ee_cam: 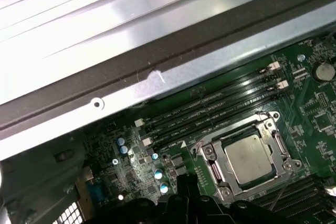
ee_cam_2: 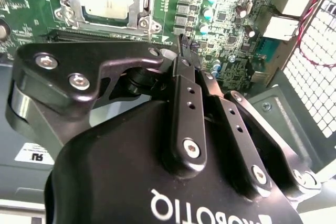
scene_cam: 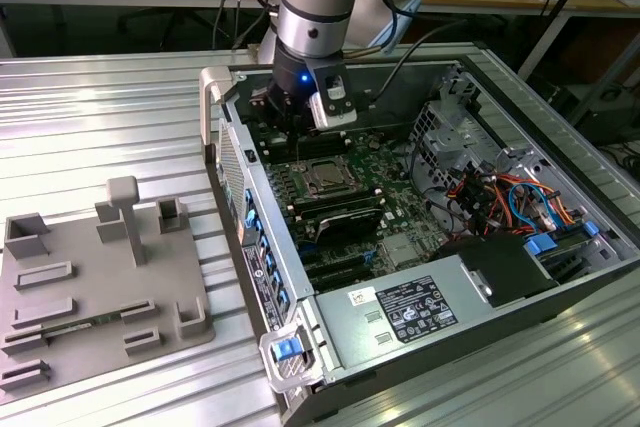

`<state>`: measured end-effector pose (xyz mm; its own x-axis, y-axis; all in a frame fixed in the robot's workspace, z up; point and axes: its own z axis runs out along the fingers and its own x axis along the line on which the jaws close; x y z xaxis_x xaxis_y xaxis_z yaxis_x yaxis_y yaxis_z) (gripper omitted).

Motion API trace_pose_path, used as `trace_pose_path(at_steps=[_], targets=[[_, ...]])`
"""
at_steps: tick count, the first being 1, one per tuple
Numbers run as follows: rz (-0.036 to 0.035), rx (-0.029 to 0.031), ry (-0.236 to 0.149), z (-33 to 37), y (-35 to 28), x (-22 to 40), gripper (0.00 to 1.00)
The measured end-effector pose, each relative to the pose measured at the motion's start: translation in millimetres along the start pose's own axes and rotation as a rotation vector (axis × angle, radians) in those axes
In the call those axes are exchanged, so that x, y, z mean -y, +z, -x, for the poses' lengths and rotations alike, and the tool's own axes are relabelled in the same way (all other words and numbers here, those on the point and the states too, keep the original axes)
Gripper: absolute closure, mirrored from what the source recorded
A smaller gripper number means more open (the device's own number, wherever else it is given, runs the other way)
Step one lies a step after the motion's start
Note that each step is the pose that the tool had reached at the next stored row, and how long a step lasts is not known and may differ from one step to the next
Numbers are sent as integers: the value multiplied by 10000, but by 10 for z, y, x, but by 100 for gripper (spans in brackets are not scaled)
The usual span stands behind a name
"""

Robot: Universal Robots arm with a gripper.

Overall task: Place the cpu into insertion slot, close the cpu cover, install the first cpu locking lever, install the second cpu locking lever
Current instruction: 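Install the first cpu locking lever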

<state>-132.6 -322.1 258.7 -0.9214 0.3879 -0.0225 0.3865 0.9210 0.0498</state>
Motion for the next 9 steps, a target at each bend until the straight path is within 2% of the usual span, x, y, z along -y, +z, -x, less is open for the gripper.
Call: trace_pose_path(at_steps=[9], targets=[[2, -1, -8, -2, 1, -4, 89]])
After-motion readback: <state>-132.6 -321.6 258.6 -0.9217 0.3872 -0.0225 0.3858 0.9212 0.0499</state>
